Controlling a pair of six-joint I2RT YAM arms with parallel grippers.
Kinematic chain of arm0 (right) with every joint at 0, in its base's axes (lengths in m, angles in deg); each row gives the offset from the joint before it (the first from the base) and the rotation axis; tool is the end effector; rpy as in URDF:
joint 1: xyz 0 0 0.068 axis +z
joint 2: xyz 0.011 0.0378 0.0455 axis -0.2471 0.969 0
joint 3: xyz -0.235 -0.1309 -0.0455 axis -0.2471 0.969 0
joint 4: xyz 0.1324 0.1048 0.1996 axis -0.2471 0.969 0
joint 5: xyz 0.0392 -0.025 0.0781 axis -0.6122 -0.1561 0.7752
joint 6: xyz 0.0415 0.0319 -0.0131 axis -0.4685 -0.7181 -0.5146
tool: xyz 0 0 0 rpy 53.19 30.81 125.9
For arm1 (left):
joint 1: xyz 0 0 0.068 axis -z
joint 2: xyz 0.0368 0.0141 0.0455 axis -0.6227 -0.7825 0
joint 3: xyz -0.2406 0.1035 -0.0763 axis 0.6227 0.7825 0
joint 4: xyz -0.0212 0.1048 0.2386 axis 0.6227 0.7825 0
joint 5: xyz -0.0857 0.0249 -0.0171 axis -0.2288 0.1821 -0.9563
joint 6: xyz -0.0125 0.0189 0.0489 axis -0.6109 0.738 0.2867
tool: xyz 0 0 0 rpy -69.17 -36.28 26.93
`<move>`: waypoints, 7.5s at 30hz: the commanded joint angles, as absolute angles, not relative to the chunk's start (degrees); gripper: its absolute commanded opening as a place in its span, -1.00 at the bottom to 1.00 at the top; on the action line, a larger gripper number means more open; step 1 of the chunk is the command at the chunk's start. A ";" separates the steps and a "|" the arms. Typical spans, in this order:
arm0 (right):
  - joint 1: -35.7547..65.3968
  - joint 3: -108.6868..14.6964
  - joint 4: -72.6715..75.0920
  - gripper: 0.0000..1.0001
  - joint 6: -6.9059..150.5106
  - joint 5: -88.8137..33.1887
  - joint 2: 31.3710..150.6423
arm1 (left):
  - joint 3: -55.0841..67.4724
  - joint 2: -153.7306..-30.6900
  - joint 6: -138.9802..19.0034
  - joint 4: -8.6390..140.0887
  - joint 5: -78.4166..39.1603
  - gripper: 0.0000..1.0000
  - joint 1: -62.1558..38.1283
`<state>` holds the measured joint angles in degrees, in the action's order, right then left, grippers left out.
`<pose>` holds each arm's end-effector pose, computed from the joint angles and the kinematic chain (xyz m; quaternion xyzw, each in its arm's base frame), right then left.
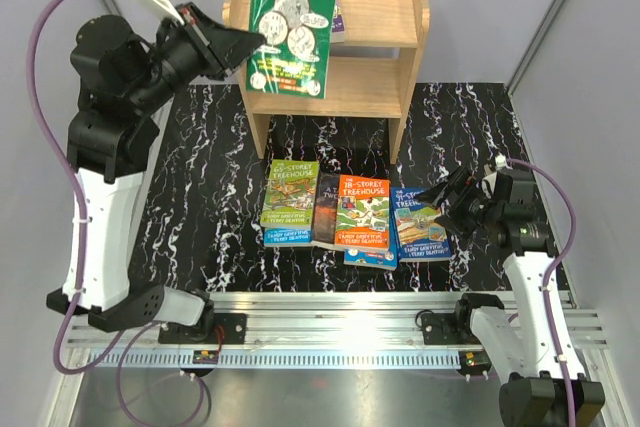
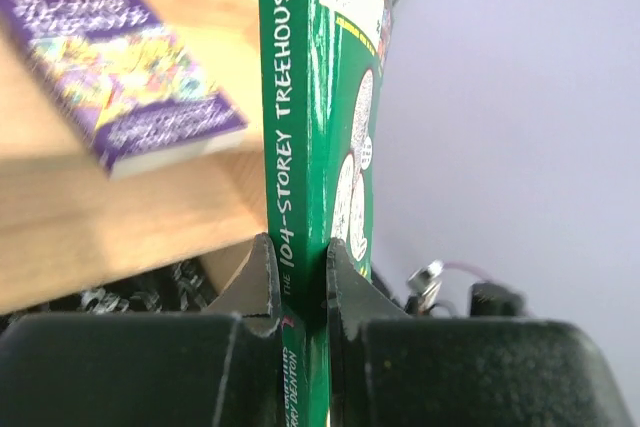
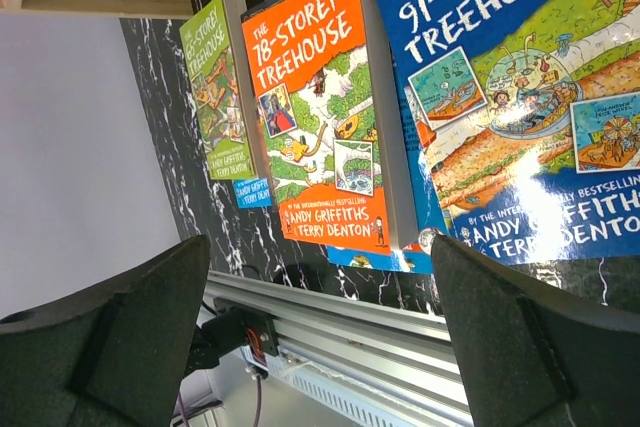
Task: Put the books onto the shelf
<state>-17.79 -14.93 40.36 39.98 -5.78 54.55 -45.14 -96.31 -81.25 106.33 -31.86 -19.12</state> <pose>0.1583 0.0081 0.2857 0.2164 0.8585 0.3435 0.3133 0.1971 -0.0826 0.5967 0.0533 0.6725 -0.4280 0.6014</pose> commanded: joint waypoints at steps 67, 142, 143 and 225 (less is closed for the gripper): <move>-16.41 -36.41 53.00 0.99 38.98 -4.16 40.78 | -71.76 -141.08 -60.01 68.36 28.01 0.41 10.80; -16.33 -30.51 48.07 1.00 42.40 -6.10 46.14 | -72.10 -149.42 -54.38 71.69 28.80 0.98 -2.56; -16.33 -30.77 48.51 0.99 42.58 -6.45 46.31 | -72.11 -149.95 -54.56 72.22 29.67 0.97 -2.65; 4.50 -12.32 18.54 0.01 32.47 -9.79 95.36 | 24.40 -110.51 -91.31 67.73 -35.02 -0.72 2.27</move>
<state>2.23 -12.83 19.09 31.77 -7.88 93.82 24.61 -115.32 -94.32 64.76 -37.91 1.47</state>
